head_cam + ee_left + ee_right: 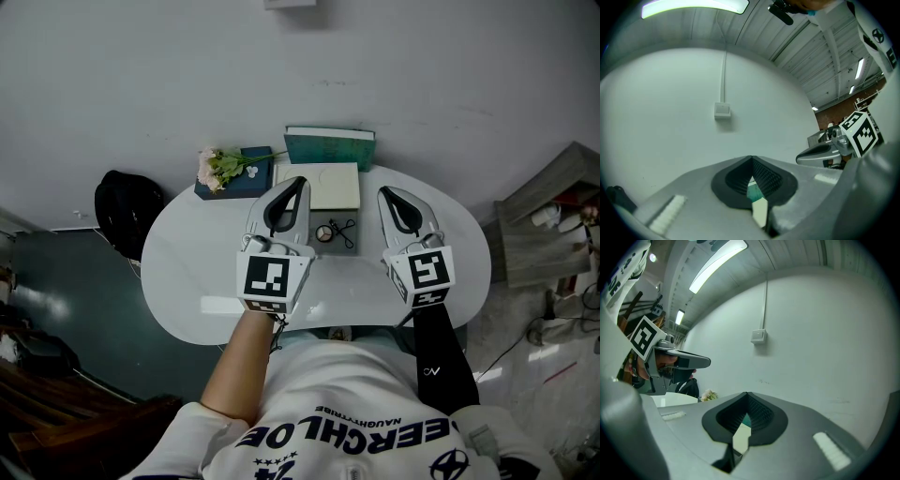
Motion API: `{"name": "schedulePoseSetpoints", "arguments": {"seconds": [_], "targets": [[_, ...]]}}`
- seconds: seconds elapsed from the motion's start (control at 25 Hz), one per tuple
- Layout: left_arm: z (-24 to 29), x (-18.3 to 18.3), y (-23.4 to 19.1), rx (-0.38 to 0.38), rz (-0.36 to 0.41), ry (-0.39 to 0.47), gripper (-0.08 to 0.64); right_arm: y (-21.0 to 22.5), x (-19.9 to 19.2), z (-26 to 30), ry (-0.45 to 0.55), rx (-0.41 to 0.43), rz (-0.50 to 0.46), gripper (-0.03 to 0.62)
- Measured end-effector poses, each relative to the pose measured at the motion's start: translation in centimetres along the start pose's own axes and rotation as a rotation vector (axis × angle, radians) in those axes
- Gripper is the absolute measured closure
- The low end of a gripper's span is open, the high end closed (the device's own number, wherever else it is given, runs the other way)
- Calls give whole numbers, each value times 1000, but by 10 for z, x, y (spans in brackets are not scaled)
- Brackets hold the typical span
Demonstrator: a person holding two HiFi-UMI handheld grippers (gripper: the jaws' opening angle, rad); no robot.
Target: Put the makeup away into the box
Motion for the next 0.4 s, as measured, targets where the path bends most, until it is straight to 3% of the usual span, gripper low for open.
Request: {"name": "schedulePoseSetpoints", "arguments": {"seconds": [0.4], "targets": [[3,2,-2,1,7,-3,560,1,1,3,-2,7,3,565]]}}
Point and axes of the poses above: the fingertips, and each gripper's own axes: z forward along the fingers, y to its right, x out of its top, the point moved 8 cm from there along -z, backward along the fingers, and after that the axes turned 14 degrees about -y, right-handed, at the moved point
